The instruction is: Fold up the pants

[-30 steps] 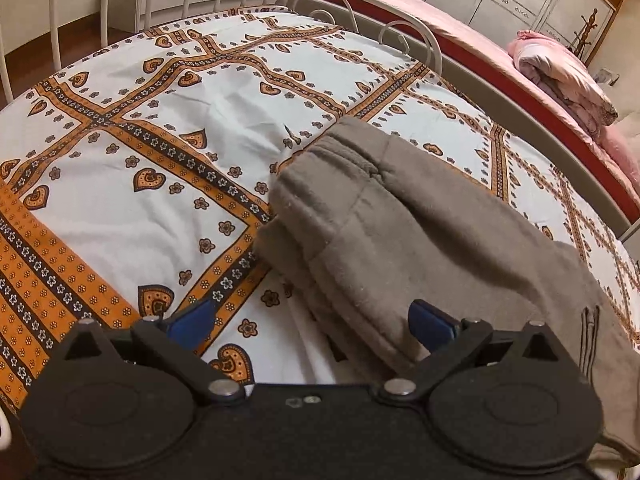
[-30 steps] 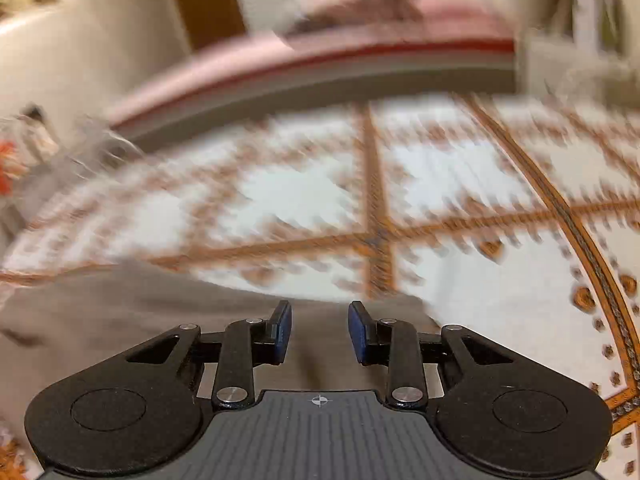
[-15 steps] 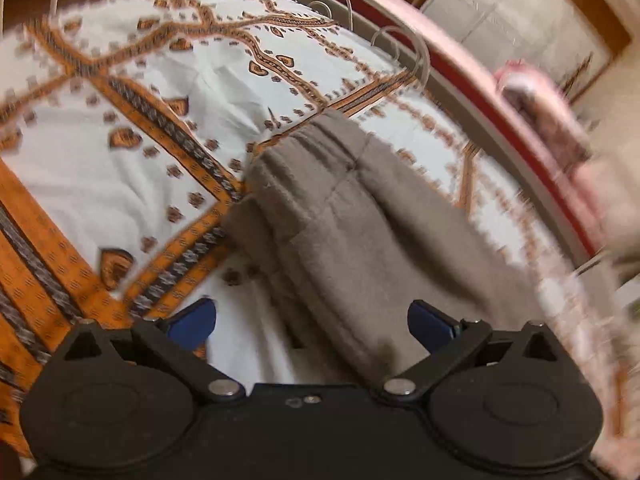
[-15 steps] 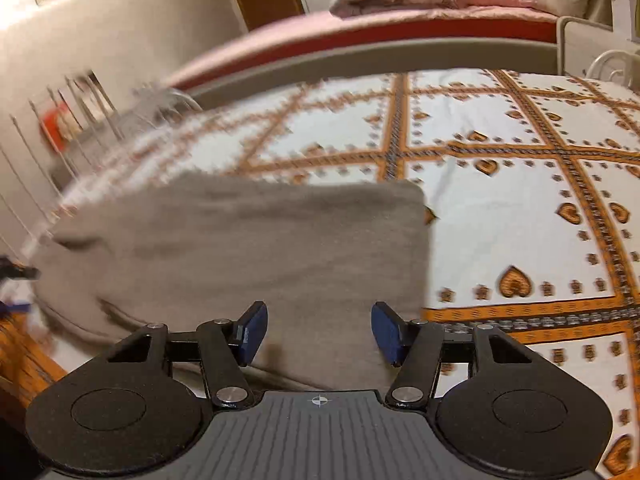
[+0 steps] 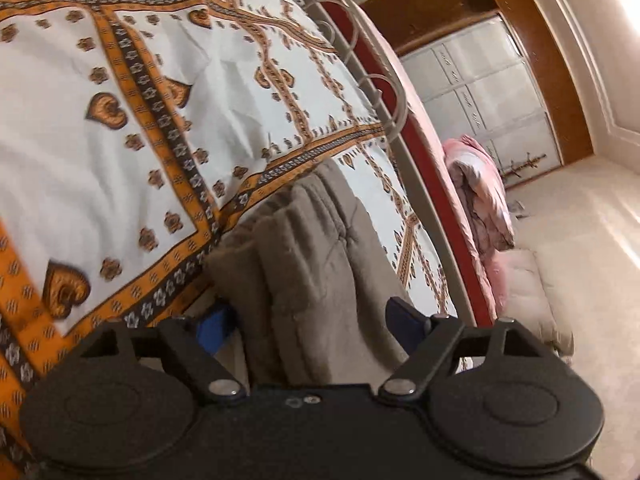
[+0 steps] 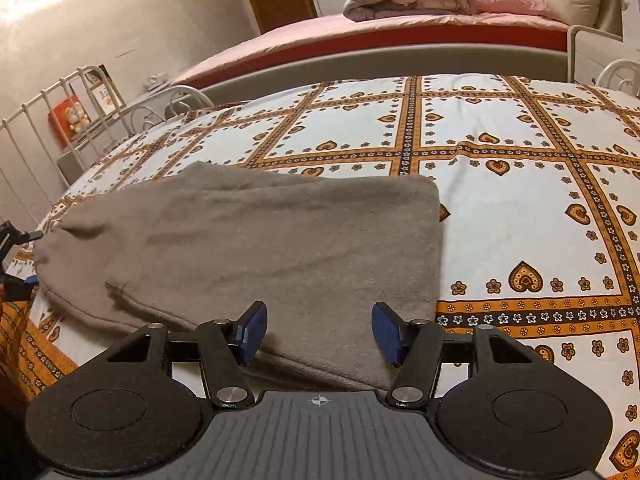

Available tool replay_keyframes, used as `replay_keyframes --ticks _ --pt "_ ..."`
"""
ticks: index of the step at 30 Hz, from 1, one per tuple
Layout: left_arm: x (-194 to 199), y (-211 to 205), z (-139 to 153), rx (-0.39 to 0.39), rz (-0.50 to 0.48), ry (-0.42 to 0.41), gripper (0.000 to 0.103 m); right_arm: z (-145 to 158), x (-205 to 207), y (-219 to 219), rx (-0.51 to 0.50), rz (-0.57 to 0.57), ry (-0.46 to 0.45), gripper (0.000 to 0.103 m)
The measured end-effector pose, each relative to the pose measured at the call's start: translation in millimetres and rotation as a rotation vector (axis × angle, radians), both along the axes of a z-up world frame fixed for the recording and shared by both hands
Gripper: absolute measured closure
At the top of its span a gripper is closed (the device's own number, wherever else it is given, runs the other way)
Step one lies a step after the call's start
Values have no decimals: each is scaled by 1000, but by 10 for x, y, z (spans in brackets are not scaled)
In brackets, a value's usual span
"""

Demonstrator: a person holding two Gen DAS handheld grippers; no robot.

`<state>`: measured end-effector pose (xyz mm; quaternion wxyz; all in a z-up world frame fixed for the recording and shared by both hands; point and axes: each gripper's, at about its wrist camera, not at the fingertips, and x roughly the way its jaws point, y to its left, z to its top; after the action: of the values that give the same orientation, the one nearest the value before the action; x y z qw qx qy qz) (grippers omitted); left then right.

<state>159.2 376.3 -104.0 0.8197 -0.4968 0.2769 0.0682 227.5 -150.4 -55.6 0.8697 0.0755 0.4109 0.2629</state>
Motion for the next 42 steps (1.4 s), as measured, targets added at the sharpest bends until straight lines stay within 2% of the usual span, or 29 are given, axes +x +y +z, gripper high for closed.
replay_keyframes --ticks 5,7,8,10,11,12,14,15,18,19,21,23,26,32,34,37,39,42 --pt "96 90 -31 61 -29 -48 29 -15 -9 -19 3 -8 -6 45" --pt "52 93 25 35 -6 -98 29 -11 3 -11 -6 -9 -11 45" --pt "19 70 61 24 4 -118 33 -8 10 -9 -9 -12 -14 45" --pt "-5 -1 114 12 -20 -146 34 -17 33 -10 -4 -21 -11 45" --pt "32 -37 112 23 -49 -140 36 -27 49 -8 -1 -28 -11 45" --pt "109 -68 94 53 -76 -103 40 -39 67 -1 3 -35 -9 45" --pt "283 -100 8 108 -118 -22 40 -54 101 18 9 -42 -2 45" --pt "348 -99 -39 125 -132 -10 42 -53 105 25 8 -42 -2 45" --pt "435 -20 -94 119 -115 -58 43 -26 88 6 4 -32 -8 45" --pt "470 0 -114 115 -103 -62 46 -15 93 -16 6 -34 -5 44" --pt "517 11 -119 127 -88 -44 64 34 142 -98 16 -53 -1 45" --pt "570 5 -100 146 -94 -34 73 112 221 -221 47 -93 1 44" --pt "534 -87 67 211 -105 -43 78 250 382 -444 86 -141 14 44" --pt "459 -400 596 306 -134 -143 79 425 552 -900 -3 -182 -31 44" --pt "493 -627 806 373 -158 -159 79 398 550 -1057 14 -216 -23 43" --pt "619 -984 1020 453 -195 -156 79 293 537 -1248 72 -281 21 37" --pt "684 -1235 1131 489 -229 -163 79 248 545 -1311 103 -298 57 37" --pt "776 -1647 1218 507 -303 -201 80 278 530 -1356 128 -296 49 37"
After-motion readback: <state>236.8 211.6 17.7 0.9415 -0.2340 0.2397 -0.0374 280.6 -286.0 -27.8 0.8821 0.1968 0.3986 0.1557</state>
